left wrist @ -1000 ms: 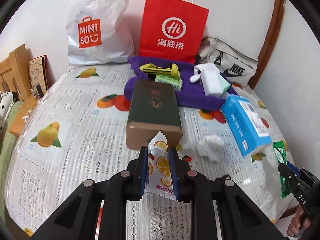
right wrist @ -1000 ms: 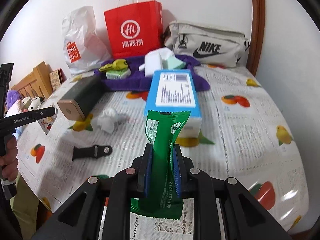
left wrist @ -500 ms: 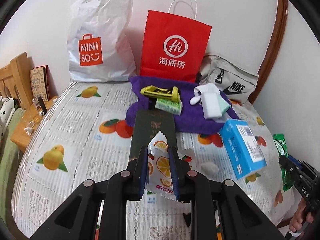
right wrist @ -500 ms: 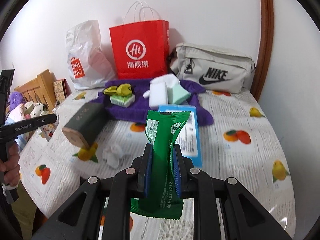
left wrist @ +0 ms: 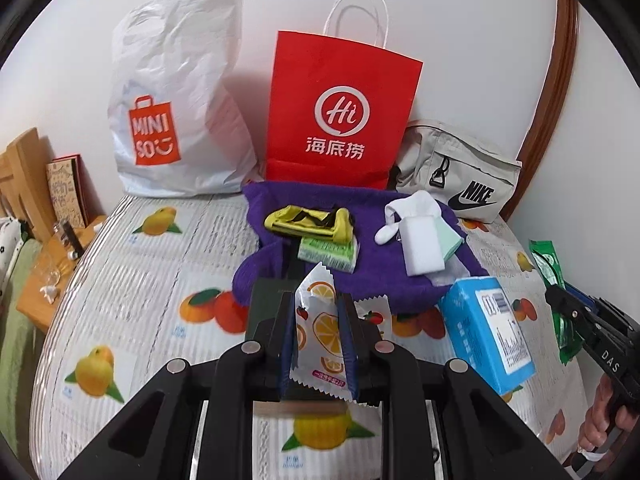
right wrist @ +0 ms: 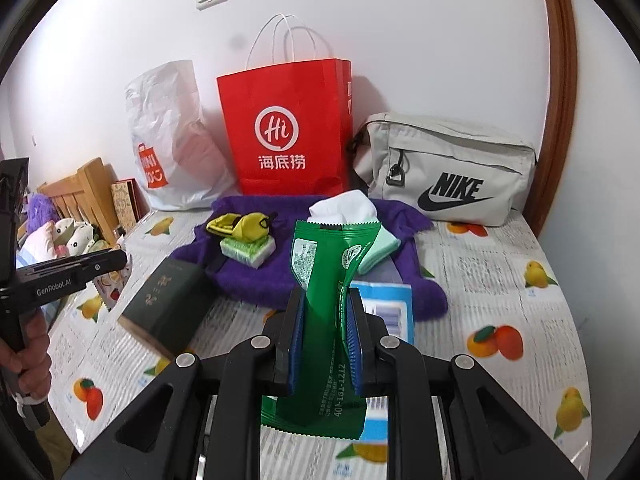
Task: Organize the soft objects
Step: 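Carry the green packet with the right tool while the left tool carries the sachet to the purple towel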
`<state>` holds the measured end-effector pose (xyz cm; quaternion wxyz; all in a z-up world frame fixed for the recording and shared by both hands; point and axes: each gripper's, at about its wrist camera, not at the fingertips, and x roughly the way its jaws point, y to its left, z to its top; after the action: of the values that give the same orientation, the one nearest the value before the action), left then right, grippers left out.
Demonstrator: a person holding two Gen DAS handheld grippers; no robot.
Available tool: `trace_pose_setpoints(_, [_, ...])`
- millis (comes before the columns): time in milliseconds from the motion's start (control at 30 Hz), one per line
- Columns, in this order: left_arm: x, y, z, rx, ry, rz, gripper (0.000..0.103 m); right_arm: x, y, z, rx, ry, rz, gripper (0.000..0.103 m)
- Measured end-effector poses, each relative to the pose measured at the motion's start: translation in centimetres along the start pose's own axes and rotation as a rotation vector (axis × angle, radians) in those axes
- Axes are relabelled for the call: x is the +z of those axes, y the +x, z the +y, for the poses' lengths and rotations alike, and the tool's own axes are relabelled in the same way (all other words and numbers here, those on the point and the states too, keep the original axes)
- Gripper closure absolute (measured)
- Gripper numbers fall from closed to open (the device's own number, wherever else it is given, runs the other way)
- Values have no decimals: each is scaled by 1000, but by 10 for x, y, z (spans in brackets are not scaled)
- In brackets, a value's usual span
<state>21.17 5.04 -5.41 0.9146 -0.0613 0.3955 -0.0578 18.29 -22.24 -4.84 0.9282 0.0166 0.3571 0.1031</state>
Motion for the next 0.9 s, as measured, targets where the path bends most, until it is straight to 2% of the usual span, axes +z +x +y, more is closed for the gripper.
trace_pose_setpoints(333, [25,30,-7,-4,11,13,83,29,34,-12,-9,-10,8,83])
trace_pose_setpoints(900, [62,88,-11,-12,-1,45,83,80,103,-27,23,-4,32,83])
